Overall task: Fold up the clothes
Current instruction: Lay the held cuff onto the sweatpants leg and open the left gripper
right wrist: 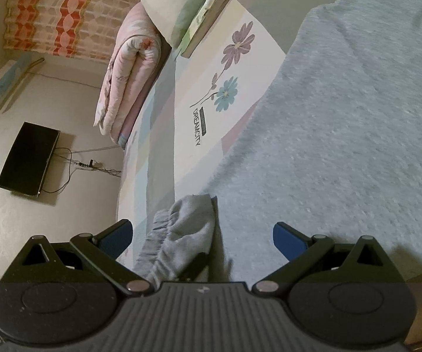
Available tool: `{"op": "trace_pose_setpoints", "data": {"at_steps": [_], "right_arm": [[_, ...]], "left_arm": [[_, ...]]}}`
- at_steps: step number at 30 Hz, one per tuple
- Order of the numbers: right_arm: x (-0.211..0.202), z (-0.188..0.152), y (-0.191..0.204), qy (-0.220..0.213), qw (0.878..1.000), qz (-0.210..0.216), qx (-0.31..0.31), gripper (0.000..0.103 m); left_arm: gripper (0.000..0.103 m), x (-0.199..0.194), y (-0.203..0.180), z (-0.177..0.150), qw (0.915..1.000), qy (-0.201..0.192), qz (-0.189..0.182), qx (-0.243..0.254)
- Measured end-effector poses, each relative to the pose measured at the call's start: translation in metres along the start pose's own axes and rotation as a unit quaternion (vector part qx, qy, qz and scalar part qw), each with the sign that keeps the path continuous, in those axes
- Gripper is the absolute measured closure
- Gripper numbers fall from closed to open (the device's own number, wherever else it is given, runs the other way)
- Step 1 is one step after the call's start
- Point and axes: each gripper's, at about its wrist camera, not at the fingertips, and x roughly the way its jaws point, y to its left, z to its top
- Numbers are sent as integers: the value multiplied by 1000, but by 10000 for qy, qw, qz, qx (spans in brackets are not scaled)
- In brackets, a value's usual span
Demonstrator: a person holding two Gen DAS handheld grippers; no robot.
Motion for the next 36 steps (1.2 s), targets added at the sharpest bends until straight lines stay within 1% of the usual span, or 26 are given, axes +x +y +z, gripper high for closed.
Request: {"op": "trace_pose_setpoints", "data": {"at_steps": [2, 3, 5, 6, 8, 13, 14, 16, 20, 22, 24, 26, 27, 29, 31, 32, 33, 34, 35, 36], "right_arm": [[-2, 0, -1, -22, 10000, -5, 22, 0], [-2, 0, -2, -36, 10000, -8, 32, 0], [-4, 1, -3, -67, 10000, -13, 53, 0], [-4, 2, -4, -81, 9999, -18, 68, 0], [-5, 3, -6, -95, 9999, -27, 116, 0], [-6, 4, -11, -136, 9997, -13, 217, 0], [-6, 4, -12, -145, 9996, -7, 234, 0], [-7, 5, -13, -167, 9995, 6, 261, 0], [-9, 8, -17, -208, 9993, 27, 317, 0], [-9, 8, -19, -220, 9991, 34, 347, 0], [-9, 9, -21, -223, 9990, 36, 381, 0], [-8, 9, -22, -213, 9989, 40, 409, 0], [-8, 9, -22, -207, 9989, 41, 420, 0], [-9, 9, -22, -225, 9988, 32, 426, 0], [-11, 9, -22, -256, 9987, 23, 432, 0], [-12, 9, -22, -272, 9987, 21, 433, 0], [-12, 9, -22, -281, 9987, 15, 428, 0], [-12, 9, -22, -279, 9987, 5, 418, 0], [-12, 9, -22, -275, 9988, -5, 407, 0], [-12, 8, -22, -267, 9988, -14, 408, 0]], "left_arm": [[82, 6, -3, -3, 9999, 105, -21, 59], [80, 9, -4, -5, 9998, 158, -31, 89], [71, 16, -7, -8, 9995, 263, -51, 148], [69, 16, -8, -8, 9994, 277, -80, 195], [58, 15, -11, -9, 9987, 335, -171, 339], [46, 13, -15, -10, 9969, 454, -283, 584], [41, 12, -14, -10, 9969, 482, -331, 530], [37, 8, -8, -11, 9971, 533, -462, 292], [35, -3, 9, -16, 9950, 570, -742, -361], [33, -6, 22, -17, 9917, 522, -893, -763], [32, -5, 37, -16, 9866, 466, -990, -1207], [31, 0, 53, -16, 9778, 470, -1114, -1710], [31, 3, 62, -17, 9715, 477, -1209, -1984], [31, 10, 77, -18, 9560, 494, -1407, -2525], [32, 15, 88, -20, 9425, 459, -1508, -2947], [34, 17, 93, -21, 9353, 437, -1552, -3150], [35, 18, 95, -20, 9328, 412, -1528, -3238], [42, 17, 95, -19, 9354, 371, -1448, -3204], [57, 16, 93, -17, 9392, 324, -1356, -3138], [64, 15, 91, -15, 9440, 296, -1279, -3027]]}}
